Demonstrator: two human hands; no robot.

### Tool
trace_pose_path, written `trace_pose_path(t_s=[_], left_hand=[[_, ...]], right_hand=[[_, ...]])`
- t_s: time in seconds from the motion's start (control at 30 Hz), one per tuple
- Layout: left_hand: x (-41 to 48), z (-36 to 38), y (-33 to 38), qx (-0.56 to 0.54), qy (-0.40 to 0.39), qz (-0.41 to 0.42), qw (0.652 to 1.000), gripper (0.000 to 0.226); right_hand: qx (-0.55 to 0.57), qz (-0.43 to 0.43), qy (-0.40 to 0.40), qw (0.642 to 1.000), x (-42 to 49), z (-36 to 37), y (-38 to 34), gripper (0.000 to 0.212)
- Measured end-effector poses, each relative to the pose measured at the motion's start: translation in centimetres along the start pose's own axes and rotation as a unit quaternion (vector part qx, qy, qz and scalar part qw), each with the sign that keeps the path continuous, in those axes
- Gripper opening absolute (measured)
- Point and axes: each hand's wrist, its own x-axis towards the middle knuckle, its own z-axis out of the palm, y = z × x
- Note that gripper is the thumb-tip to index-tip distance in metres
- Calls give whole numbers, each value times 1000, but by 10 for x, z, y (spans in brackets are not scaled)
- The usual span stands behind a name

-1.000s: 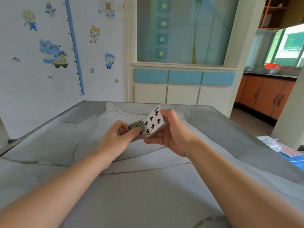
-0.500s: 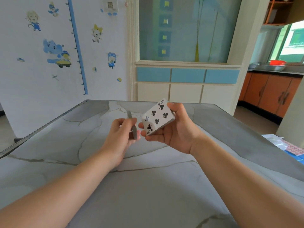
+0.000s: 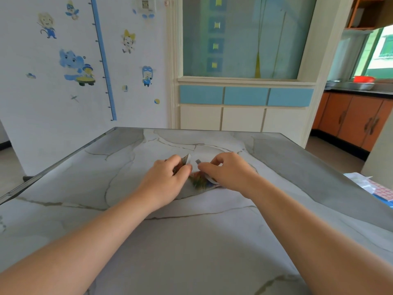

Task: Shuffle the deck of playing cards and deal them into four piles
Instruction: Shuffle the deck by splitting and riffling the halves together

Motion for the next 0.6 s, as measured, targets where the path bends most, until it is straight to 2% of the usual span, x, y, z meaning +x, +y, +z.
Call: trace_pose_path(t_s=[0.17, 0.33, 0.5, 0.6], left_hand=[[3, 0, -5, 39, -12, -1, 999, 36], [4, 2, -6, 51, -15, -4, 999, 36], [4, 0, -4, 39, -16, -12, 999, 39], [3, 0, -5, 33, -16, -20, 999, 40]], right_hand=[[8, 1, 35, 999, 5, 2, 8, 50], [6, -9, 24, 1000, 6, 3, 10, 46], [19, -20, 27, 999, 5, 3, 10, 60], [16, -26, 27, 999, 4, 3, 10, 61]])
